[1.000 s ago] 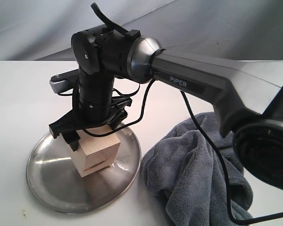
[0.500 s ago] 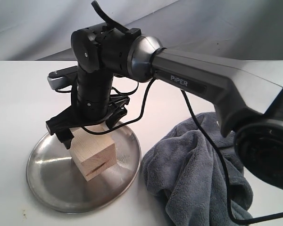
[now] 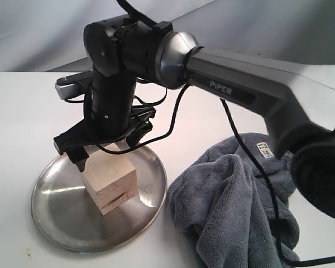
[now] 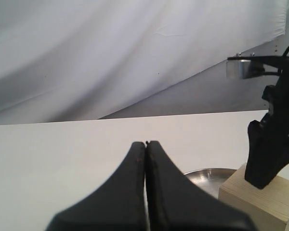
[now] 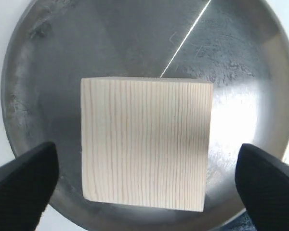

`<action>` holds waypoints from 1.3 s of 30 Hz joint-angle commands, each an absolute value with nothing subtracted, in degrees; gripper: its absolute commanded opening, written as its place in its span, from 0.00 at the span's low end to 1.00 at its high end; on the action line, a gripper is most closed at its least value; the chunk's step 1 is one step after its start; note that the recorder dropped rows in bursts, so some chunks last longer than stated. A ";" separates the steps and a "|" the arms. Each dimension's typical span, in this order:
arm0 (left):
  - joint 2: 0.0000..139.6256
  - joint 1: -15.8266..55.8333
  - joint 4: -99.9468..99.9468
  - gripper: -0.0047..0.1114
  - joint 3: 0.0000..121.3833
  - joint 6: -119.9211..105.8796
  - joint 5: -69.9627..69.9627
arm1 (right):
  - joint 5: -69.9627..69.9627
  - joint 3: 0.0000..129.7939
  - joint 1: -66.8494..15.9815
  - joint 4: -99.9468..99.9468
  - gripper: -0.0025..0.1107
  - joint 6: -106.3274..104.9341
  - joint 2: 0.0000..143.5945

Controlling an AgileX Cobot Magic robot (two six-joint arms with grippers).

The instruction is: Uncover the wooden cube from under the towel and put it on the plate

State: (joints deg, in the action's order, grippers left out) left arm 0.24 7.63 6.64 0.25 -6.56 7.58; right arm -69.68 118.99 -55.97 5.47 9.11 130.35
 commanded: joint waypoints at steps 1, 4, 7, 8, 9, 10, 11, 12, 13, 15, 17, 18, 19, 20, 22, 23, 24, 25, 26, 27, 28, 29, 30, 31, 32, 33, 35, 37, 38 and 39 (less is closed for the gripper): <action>0.00 7.91 6.74 0.04 0.00 -6.41 7.56 | -69.96 119.38 -56.09 3.06 0.62 10.12 127.29; 0.00 7.91 6.74 0.04 0.00 -6.41 7.56 | -69.96 119.38 -56.09 3.06 0.42 10.53 126.60; 0.00 7.91 6.74 0.04 0.00 -6.41 7.56 | -69.96 118.73 -56.86 2.34 0.21 10.53 126.23; 0.00 7.91 6.74 0.04 0.00 -6.41 7.56 | -69.96 118.27 -57.37 1.85 0.16 10.53 126.23; 0.00 7.91 6.74 0.04 0.00 -6.41 7.56 | -69.96 116.69 -58.16 0.54 0.08 10.53 125.73; 0.00 7.91 6.74 0.04 0.00 -6.41 7.56 | -69.96 115.56 -58.65 -0.45 0.05 10.53 125.55; 0.00 7.91 6.74 0.04 0.00 -6.41 7.56 | -69.96 113.59 -59.21 -2.22 0.02 10.53 125.04; 0.00 7.91 6.74 0.04 0.00 -6.41 7.56 | -69.96 112.35 -59.40 -2.78 0.02 10.64 124.71; 0.00 7.91 6.74 0.04 0.00 -6.41 7.56 | -69.96 111.31 -59.40 -2.78 0.02 10.81 124.30; 0.00 7.91 6.74 0.04 0.00 -6.41 7.56 | -68.60 108.55 -59.40 -2.27 0.02 11.01 123.14; 0.00 7.91 6.74 0.04 0.00 -6.41 7.56 | -67.30 105.91 -59.40 -2.51 0.02 11.18 121.49; 0.00 7.91 6.74 0.04 0.00 -6.41 7.56 | -66.41 104.35 -59.40 -2.51 0.02 11.18 120.46; 0.00 7.91 6.74 0.04 0.00 -6.41 7.56 | -65.41 102.76 -59.40 -2.51 0.02 11.18 119.38; 0.00 7.91 6.74 0.04 0.00 -6.41 7.56 | -64.52 101.16 -59.40 -2.51 0.02 11.18 118.40; 0.00 7.91 6.74 0.04 0.00 -6.41 7.56 | -62.83 98.01 -59.40 -2.90 0.02 11.18 115.86; 0.00 7.91 6.74 0.04 0.00 -6.41 7.56 | -62.01 96.70 -59.40 -3.18 0.02 11.18 114.79; 0.00 7.91 6.74 0.04 0.00 -6.41 7.56 | -60.95 95.08 -59.40 -3.40 0.02 11.18 113.47; 0.00 7.91 6.74 0.04 0.00 -6.41 7.56 | -59.87 93.46 -59.40 -3.72 0.02 11.35 112.18; 0.00 7.91 6.74 0.04 0.00 -6.41 7.56 | -57.49 90.34 -59.40 -4.54 0.02 12.31 109.87; 0.00 7.91 6.74 0.04 0.00 -6.41 7.56 | -56.19 88.61 -59.40 -5.15 0.02 12.71 108.64; 0.00 7.91 6.74 0.04 0.00 -6.41 7.56 | -53.87 85.24 -59.40 -5.46 0.02 13.56 106.51; 0.00 7.91 6.74 0.04 0.00 -6.41 7.56 | -52.93 83.68 -59.29 -5.46 0.02 13.56 105.58; 0.00 7.91 6.74 0.04 0.00 -6.41 7.56 | -51.77 81.17 -59.29 -5.85 0.02 13.83 104.10; 0.00 7.91 6.74 0.04 0.00 -6.41 7.56 | -51.21 79.93 -59.29 -6.36 0.02 14.13 103.40; 0.00 7.91 6.74 0.04 0.00 -6.41 7.56 | -50.54 77.93 -59.29 -7.30 0.02 14.98 102.20; 0.00 7.91 6.74 0.04 0.00 -6.41 7.56 | -50.29 76.91 -59.29 -8.09 0.02 15.54 101.57; 0.00 7.91 6.74 0.04 0.00 -6.41 7.56 | -50.03 73.45 -59.06 -12.32 0.02 18.47 99.18; 0.00 7.91 6.74 0.04 0.00 -6.41 7.56 | -46.45 69.94 -56.78 -11.74 0.02 19.82 96.92; 0.00 7.91 6.74 0.04 0.00 -6.41 7.56 | -44.68 68.46 -55.67 -10.46 0.02 19.82 96.05; 0.00 7.91 6.74 0.04 0.00 -6.41 7.56 | -41.39 65.49 -53.35 -7.76 0.02 19.24 94.01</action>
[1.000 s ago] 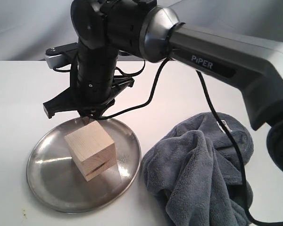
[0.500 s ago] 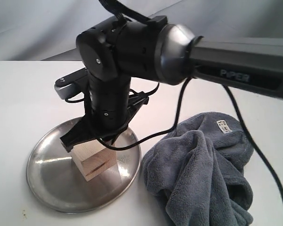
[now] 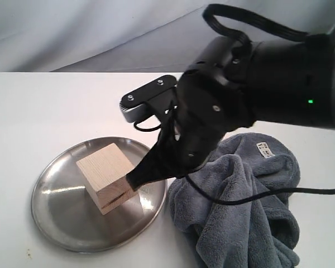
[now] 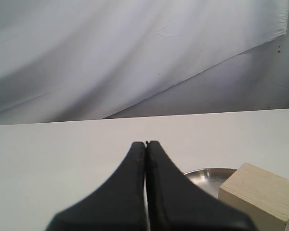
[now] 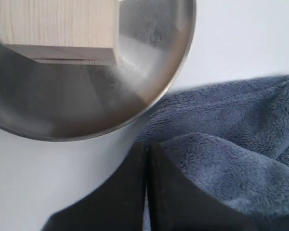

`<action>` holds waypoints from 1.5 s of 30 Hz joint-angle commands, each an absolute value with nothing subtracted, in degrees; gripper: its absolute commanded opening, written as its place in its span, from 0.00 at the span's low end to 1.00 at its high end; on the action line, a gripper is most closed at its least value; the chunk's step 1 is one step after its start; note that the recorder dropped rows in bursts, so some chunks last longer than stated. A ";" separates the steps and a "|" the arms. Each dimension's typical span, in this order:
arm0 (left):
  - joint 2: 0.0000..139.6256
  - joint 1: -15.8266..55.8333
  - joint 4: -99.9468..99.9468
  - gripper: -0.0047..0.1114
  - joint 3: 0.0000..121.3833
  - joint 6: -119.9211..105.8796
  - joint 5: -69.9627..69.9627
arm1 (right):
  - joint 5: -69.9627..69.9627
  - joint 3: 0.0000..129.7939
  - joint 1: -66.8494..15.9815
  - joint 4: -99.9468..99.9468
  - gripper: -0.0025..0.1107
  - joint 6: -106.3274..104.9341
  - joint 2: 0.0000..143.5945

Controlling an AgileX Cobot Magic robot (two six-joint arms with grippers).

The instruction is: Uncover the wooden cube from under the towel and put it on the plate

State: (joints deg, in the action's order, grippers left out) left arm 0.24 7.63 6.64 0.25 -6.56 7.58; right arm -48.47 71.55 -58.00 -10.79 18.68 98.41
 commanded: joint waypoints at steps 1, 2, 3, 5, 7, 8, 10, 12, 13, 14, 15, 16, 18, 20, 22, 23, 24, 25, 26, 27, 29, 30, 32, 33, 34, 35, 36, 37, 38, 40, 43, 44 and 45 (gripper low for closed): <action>0.00 7.91 6.74 0.04 0.00 -6.41 7.56 | -39.50 63.77 -52.04 -6.39 0.02 18.28 92.90; 0.00 7.91 6.74 0.04 0.00 -6.41 7.56 | -35.69 60.23 -49.61 -4.77 0.02 17.81 90.68; 0.00 7.91 6.74 0.04 0.00 -6.41 7.56 | -33.68 58.46 -48.30 -4.48 0.02 17.81 89.40; 0.00 7.91 6.74 0.04 0.00 -6.41 7.56 | -29.33 53.57 -44.39 -4.38 0.02 18.04 85.53; 0.00 7.91 6.74 0.04 0.00 -6.41 7.56 | -26.69 50.43 -42.01 -4.24 0.02 18.04 82.94; 0.00 7.91 6.74 0.04 0.00 -6.41 7.56 | -25.28 48.74 -40.58 -4.24 0.02 18.04 81.46; 0.00 7.91 6.74 0.04 0.00 -6.41 7.56 | -22.92 45.46 -38.01 -4.24 0.02 18.04 78.63; 0.00 7.91 6.74 0.04 0.00 -6.41 7.56 | -21.01 42.49 -35.22 -4.24 0.02 18.04 75.83; 0.00 7.91 6.74 0.04 0.00 -6.41 7.56 | -20.13 41.32 -33.88 -4.24 0.02 17.93 74.74; 0.00 7.91 6.74 0.04 0.00 -6.41 7.56 | -19.03 39.87 -32.56 -4.24 0.02 17.93 73.43; 0.00 7.91 6.74 0.04 0.00 -6.41 7.56 | -17.57 38.37 -31.28 -4.24 0.02 17.93 72.18; 0.00 7.91 6.74 0.04 0.00 -6.41 7.56 | -16.04 37.15 -30.37 -4.24 0.02 17.93 71.17; 0.00 7.91 6.74 0.04 0.00 -6.41 7.56 | -11.34 34.05 -28.25 -5.00 0.02 17.82 68.76; 0.00 7.91 6.74 0.04 0.00 -6.41 7.56 | -7.74 31.02 -26.51 -5.26 0.02 17.82 66.32; 0.00 7.91 6.74 0.04 0.00 -6.41 7.56 | -4.21 28.25 -24.87 -5.26 0.02 17.82 64.13; 0.00 7.91 6.74 0.04 0.00 -6.41 7.56 | -2.35 26.70 -23.97 -5.26 0.02 17.82 62.91; 0.00 7.91 6.74 0.04 0.00 -6.41 7.56 | -0.62 25.18 -23.16 -5.26 0.02 17.82 61.67; 0.00 7.91 6.74 0.04 0.00 -6.41 7.56 | 0.69 24.01 -22.38 -5.26 0.02 17.82 60.68; 0.00 7.91 6.74 0.04 0.00 -6.41 7.56 | 2.15 22.60 -21.60 -5.26 0.02 17.82 59.45; 0.00 7.91 6.74 0.04 0.00 -6.41 7.56 | 3.03 21.36 -20.90 -5.26 0.02 17.82 58.20; 0.00 7.91 6.74 0.04 0.00 -6.41 7.56 | 3.29 19.17 -19.85 -5.26 0.02 17.82 55.61; 0.00 7.91 6.74 0.04 0.00 -6.41 7.56 | 3.45 18.05 -19.41 -5.26 0.02 17.82 54.24; 0.00 7.91 6.74 0.04 0.00 -6.41 7.56 | 3.97 16.00 -18.70 -5.26 0.02 17.82 51.56; 0.00 7.91 6.74 0.04 0.00 -6.41 7.56 | 4.09 14.94 -18.14 -5.26 0.02 17.82 49.97; 0.00 7.91 6.74 0.04 0.00 -6.41 7.56 | 4.09 13.89 -17.52 -5.26 0.02 17.82 48.36; 0.00 7.91 6.74 0.04 0.00 -6.41 7.56 | 4.09 13.10 -16.83 -5.26 0.02 17.82 46.91; 0.00 7.91 6.74 0.04 0.00 -6.41 7.56 | 4.09 12.10 -16.18 -5.26 0.02 17.82 45.08; 0.00 7.91 6.74 0.04 0.00 -6.41 7.56 | 4.09 11.10 -15.59 -5.26 0.02 17.82 43.19; 0.00 7.91 6.74 0.04 0.00 -6.41 7.56 | 4.09 10.32 -15.12 -5.26 0.02 17.82 41.69; 0.00 7.91 6.74 0.04 0.00 -6.41 7.56 | 4.09 8.40 -13.90 -5.26 0.02 17.82 37.90; 0.00 7.91 6.74 0.04 0.00 -6.41 7.56 | 4.09 5.67 -12.39 -5.26 0.02 17.82 32.17; 0.00 7.91 6.74 0.04 0.00 -6.41 7.56 | 3.95 4.99 -11.93 -5.26 0.02 17.82 30.67; 0.00 7.91 6.74 0.04 0.00 -6.41 7.56 | 3.72 4.04 -11.50 -5.26 0.02 17.82 28.46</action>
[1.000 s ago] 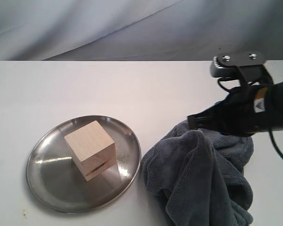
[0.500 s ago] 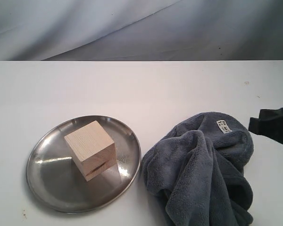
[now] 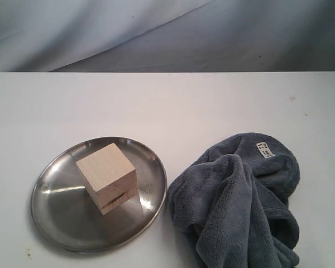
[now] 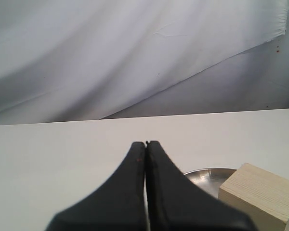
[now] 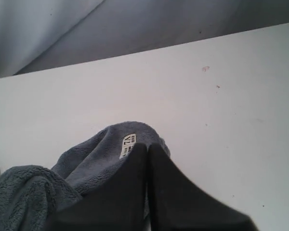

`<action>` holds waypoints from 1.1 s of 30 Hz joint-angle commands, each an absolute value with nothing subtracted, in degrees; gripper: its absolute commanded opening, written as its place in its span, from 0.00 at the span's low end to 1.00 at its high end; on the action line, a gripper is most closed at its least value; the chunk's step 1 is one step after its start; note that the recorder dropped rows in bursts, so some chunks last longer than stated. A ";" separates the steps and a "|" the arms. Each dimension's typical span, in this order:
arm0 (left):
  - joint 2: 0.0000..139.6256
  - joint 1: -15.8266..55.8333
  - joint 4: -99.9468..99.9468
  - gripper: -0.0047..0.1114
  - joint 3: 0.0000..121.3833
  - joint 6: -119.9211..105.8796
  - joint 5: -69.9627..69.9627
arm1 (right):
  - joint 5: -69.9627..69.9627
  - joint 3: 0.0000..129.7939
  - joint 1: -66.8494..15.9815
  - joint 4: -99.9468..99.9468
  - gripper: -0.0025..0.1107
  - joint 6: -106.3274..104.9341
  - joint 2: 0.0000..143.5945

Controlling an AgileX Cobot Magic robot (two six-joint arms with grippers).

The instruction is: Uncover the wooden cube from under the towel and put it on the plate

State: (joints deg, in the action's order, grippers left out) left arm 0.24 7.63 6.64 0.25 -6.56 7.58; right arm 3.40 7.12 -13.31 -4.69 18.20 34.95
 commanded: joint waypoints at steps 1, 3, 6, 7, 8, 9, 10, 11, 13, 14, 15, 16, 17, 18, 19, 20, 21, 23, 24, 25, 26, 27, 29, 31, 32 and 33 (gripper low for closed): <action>0.00 7.91 6.74 0.04 0.00 -6.41 7.56 | 3.72 3.38 -11.36 -5.07 0.02 17.82 27.02; 0.00 7.91 6.74 0.04 0.00 -6.41 7.56 | 3.55 1.67 -11.29 -5.04 0.02 16.28 23.45; 0.00 7.91 6.74 0.04 0.00 -6.41 7.56 | 2.25 0.00 -11.29 -4.14 0.02 13.43 18.67; 0.00 7.91 6.74 0.04 0.00 -6.41 7.56 | 2.15 0.00 -11.29 -3.43 0.02 12.22 17.08; 0.00 7.91 6.74 0.04 0.00 -6.41 7.56 | 1.70 0.00 -11.29 -2.80 0.02 10.71 15.82; 0.00 7.91 6.74 0.04 0.00 -6.41 7.56 | -0.65 0.00 -11.29 -2.80 0.02 10.32 14.04; 0.00 7.91 6.74 0.04 0.00 -6.41 7.56 | -1.12 0.00 -11.29 -2.80 0.02 10.32 12.87; 0.00 7.91 6.74 0.04 0.00 -6.41 7.56 | -1.87 0.00 -11.29 -2.80 0.02 10.32 11.52; 0.00 7.91 6.74 0.04 0.00 -6.41 7.56 | -2.53 0.00 -11.29 -2.80 0.02 10.01 9.04; 0.00 7.91 6.74 0.04 0.00 -6.41 7.56 | -2.97 0.00 -11.29 -2.09 0.02 9.15 7.67; 0.00 7.91 6.74 0.04 0.00 -6.41 7.56 | -3.43 0.00 -11.29 -1.30 0.02 8.07 6.28; 0.00 7.91 6.74 0.04 0.00 -6.41 7.56 | -3.89 0.00 -11.29 -0.90 0.02 7.22 4.95; 0.00 7.91 6.74 0.04 0.00 -6.41 7.56 | -4.53 0.00 -11.29 -0.57 0.02 6.28 3.60; 0.00 7.91 6.74 0.04 0.00 -6.41 7.56 | -5.35 0.00 -11.29 0.00 0.02 5.25 2.22; 0.00 7.91 6.74 0.04 0.00 -6.41 7.56 | -6.00 0.00 -11.29 0.38 0.02 4.31 1.17; 0.00 7.91 6.74 0.04 0.00 -6.41 7.56 | -6.73 0.00 -11.29 0.61 0.02 4.03 0.00; 0.00 7.91 6.74 0.04 0.00 -6.41 7.56 | -7.32 0.00 -11.29 1.16 0.02 3.24 0.00; 0.00 7.91 6.74 0.04 0.00 -6.41 7.56 | -7.51 0.00 -11.20 1.40 0.02 2.37 0.00; 0.00 7.91 6.74 0.04 0.00 -6.41 7.56 | -7.59 0.00 -11.20 1.40 0.02 1.75 0.00; 0.00 7.91 6.74 0.04 0.00 -6.41 7.56 | -7.74 0.00 -11.20 1.81 0.02 1.12 0.00; 0.00 7.91 6.74 0.04 0.00 -6.41 7.56 | -7.74 0.00 -11.20 2.45 0.02 0.42 0.00; 0.00 7.91 6.74 0.04 0.00 -6.41 7.56 | -7.74 0.00 -11.20 3.42 0.02 -0.53 0.00; 0.00 7.91 6.74 0.04 0.00 -6.41 7.56 | -7.85 0.00 -11.20 3.69 0.02 -0.94 0.00; 0.00 7.91 6.74 0.04 0.00 -6.41 7.56 | -7.95 0.00 -11.20 3.69 0.02 -1.23 0.00; 0.00 7.91 6.74 0.04 0.00 -6.41 7.56 | -7.95 0.00 -11.20 3.69 0.02 -1.36 0.00; 0.00 7.91 6.74 0.04 0.00 -6.41 7.56 | -7.95 0.00 -11.20 3.69 0.02 -1.70 0.00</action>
